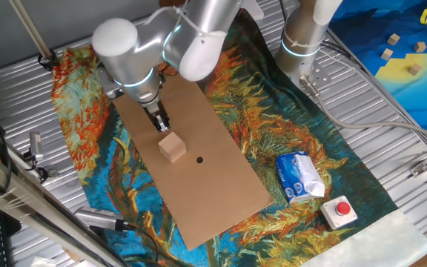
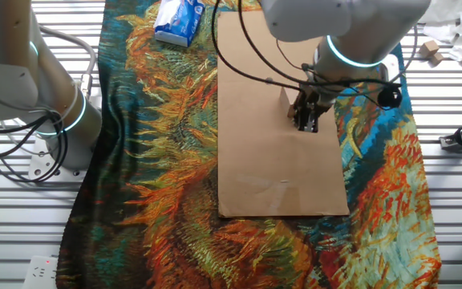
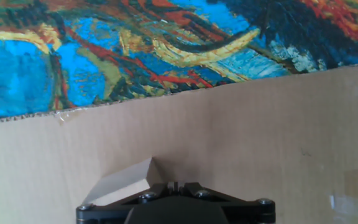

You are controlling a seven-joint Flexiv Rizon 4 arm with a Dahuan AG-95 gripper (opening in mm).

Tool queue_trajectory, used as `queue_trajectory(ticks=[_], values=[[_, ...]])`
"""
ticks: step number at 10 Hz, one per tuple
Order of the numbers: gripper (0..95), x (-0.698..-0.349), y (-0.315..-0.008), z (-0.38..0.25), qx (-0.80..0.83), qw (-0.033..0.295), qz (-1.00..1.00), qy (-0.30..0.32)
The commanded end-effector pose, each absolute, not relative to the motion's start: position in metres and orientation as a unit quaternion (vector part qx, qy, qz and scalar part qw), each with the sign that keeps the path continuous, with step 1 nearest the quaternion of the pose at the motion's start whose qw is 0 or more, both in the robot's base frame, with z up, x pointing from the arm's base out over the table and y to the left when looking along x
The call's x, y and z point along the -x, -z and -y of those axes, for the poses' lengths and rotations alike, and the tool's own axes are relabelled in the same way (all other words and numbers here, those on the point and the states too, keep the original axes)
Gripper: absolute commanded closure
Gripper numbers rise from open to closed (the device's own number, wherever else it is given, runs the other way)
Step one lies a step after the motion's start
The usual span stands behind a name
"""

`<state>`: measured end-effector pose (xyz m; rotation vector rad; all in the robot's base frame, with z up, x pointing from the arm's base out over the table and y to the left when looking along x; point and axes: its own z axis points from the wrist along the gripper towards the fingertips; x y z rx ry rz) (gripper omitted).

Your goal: Use the gripper to push the small block from left to right

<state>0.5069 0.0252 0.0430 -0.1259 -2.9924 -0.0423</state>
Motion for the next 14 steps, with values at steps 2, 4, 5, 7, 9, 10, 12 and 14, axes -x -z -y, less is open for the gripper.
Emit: queue_trajectory(ticks=[2,4,5,7,9,10,12,14], values=[[95.0,-0.509,-0.038,-0.034,0.051,0.071,0.996,0.029],[95.0,-0.511,-0.039,-0.035,0.053,0.07,0.996,0.032],[95.0,-0.512,-0.041,-0.036,0.054,0.07,0.996,0.032],[95.0,-0.517,-0.045,-0.04,0.059,0.072,0.995,0.032],[95.0,-0.524,-0.048,-0.047,0.065,0.074,0.995,0.032],[95.0,-0.529,-0.051,-0.053,0.071,0.076,0.994,0.031],[95.0,-0.539,-0.054,-0.066,0.083,0.08,0.993,0.029],[95.0,-0.549,-0.055,-0.083,0.101,0.084,0.991,0.026]])
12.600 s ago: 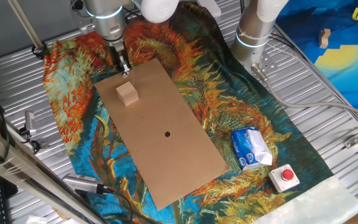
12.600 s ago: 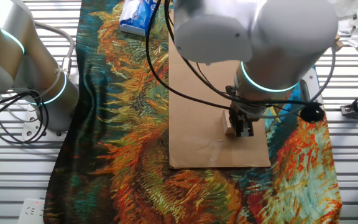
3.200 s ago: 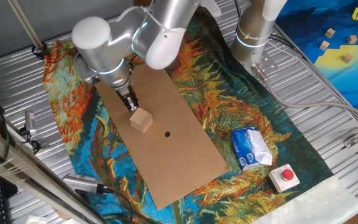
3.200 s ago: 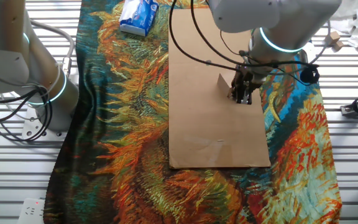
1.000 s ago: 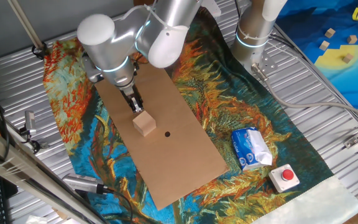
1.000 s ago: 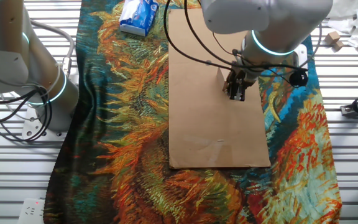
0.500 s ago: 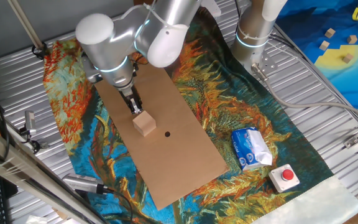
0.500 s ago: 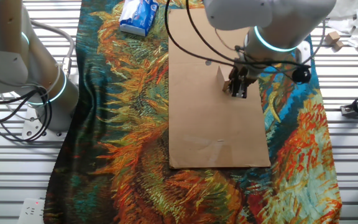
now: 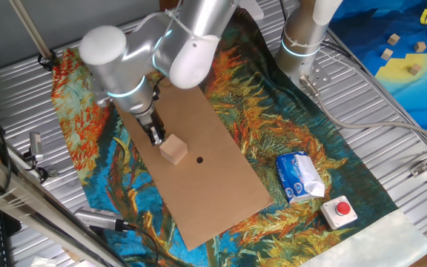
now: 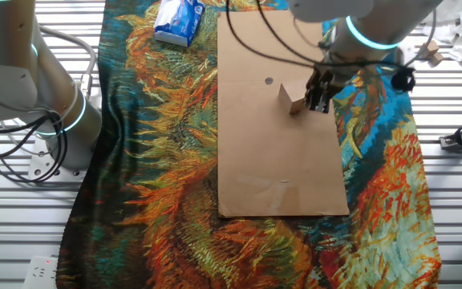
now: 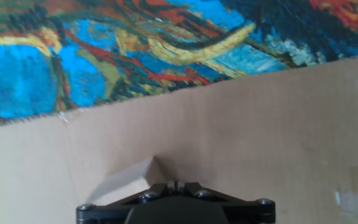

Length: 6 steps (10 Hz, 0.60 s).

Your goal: Use the gripper to push the small block from left to right

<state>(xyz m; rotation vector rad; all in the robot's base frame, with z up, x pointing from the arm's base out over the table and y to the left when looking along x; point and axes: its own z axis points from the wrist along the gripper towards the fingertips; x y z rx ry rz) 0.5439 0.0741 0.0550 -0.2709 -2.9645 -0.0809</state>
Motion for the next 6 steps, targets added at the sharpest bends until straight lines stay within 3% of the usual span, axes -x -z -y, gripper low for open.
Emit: queue_trajectory(ticks=[1,6], values=[[95.0,-0.551,-0.0559,-0.0844,0.101,0.083,0.991,0.029],[95.0,-0.5468,-0.0499,-0.0786,0.104,0.091,0.99,0.019]])
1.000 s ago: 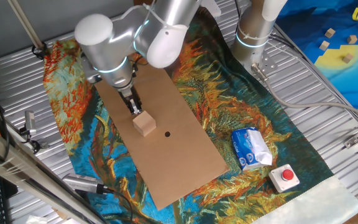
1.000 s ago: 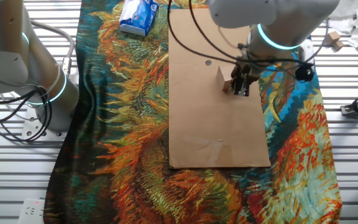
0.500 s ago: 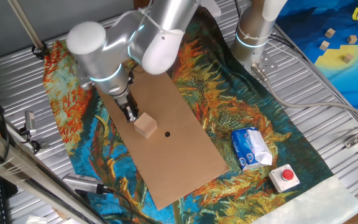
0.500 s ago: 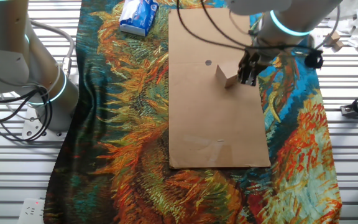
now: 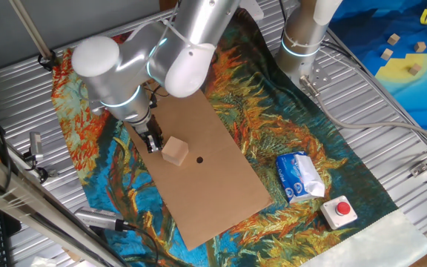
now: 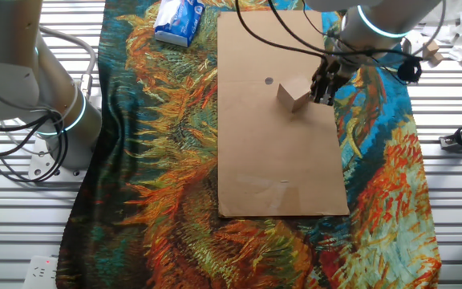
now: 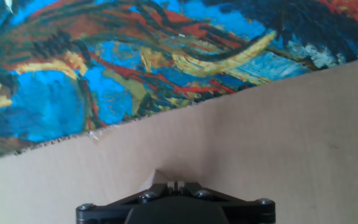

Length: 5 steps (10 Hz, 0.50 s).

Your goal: Use the gripper to push the small block from left to right

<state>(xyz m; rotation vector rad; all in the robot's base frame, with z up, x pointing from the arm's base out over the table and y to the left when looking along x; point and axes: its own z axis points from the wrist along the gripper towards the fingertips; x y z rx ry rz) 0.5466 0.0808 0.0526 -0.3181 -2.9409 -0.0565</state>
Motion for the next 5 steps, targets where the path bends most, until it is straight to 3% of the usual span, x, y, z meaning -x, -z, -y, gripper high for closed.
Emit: queue_trajectory(ticks=[1,5], values=[[95.0,-0.544,-0.048,-0.073,0.097,0.088,0.991,0.019],[95.0,-0.538,-0.038,-0.051,0.082,0.073,0.994,0.011]])
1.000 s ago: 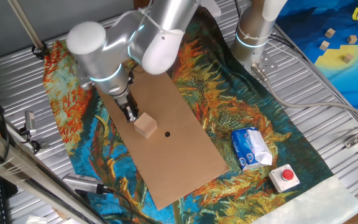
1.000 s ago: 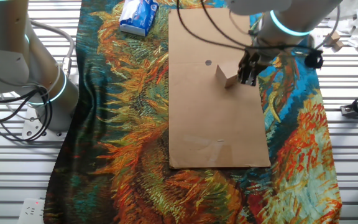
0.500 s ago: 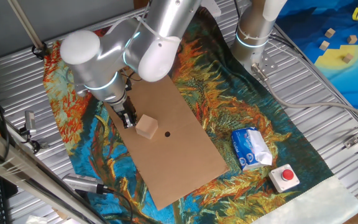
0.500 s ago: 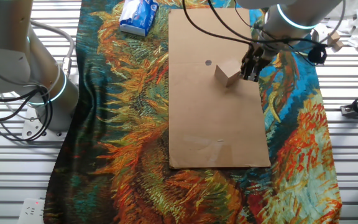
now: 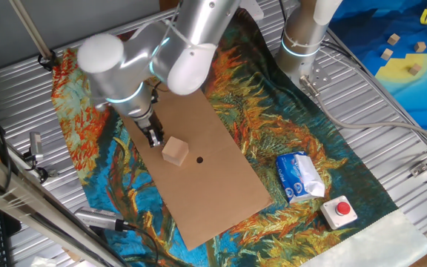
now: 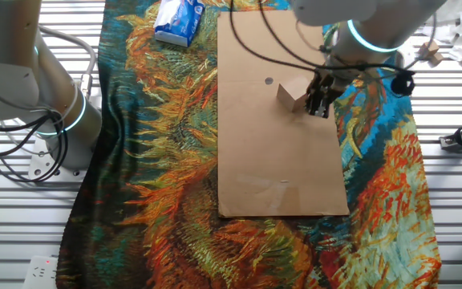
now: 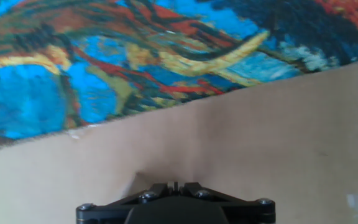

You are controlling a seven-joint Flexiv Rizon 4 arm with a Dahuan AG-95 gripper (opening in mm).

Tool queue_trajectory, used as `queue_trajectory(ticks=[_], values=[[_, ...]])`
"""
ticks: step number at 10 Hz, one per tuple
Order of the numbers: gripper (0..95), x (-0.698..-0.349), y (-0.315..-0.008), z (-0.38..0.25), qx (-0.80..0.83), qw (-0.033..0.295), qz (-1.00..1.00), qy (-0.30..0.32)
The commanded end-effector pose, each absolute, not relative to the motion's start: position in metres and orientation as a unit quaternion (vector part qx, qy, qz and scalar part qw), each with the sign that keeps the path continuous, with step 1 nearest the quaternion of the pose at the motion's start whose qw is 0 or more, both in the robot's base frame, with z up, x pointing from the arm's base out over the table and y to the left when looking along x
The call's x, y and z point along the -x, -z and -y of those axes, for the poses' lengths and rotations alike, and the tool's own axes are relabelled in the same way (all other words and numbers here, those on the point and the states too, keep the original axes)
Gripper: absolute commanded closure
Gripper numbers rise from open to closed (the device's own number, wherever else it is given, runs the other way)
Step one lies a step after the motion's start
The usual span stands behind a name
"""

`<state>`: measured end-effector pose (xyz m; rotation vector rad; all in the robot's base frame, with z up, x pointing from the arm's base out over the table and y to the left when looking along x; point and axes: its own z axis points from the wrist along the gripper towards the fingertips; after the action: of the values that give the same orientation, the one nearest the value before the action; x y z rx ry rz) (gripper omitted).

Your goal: Use the gripper to push the small block from left to right

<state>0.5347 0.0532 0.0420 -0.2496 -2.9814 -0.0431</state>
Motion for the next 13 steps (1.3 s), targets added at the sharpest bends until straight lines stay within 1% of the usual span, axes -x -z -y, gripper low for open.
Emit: queue_trajectory(ticks=[1,3,5,8,9,10,13], values=[[95.0,-0.538,-0.034,-0.05,0.081,0.069,0.994,0.006],[95.0,-0.539,-0.031,-0.049,0.078,0.061,0.995,-0.005],[95.0,-0.55,-0.035,-0.043,0.075,0.055,0.996,0.001],[95.0,-0.599,-0.051,-0.021,0.068,0.058,0.996,0.005],[95.0,-0.607,-0.054,-0.015,0.066,0.058,0.996,0.005],[95.0,-0.613,-0.057,-0.009,0.063,0.06,0.996,0.005],[95.0,-0.614,-0.057,-0.005,0.057,0.06,0.997,0.007]])
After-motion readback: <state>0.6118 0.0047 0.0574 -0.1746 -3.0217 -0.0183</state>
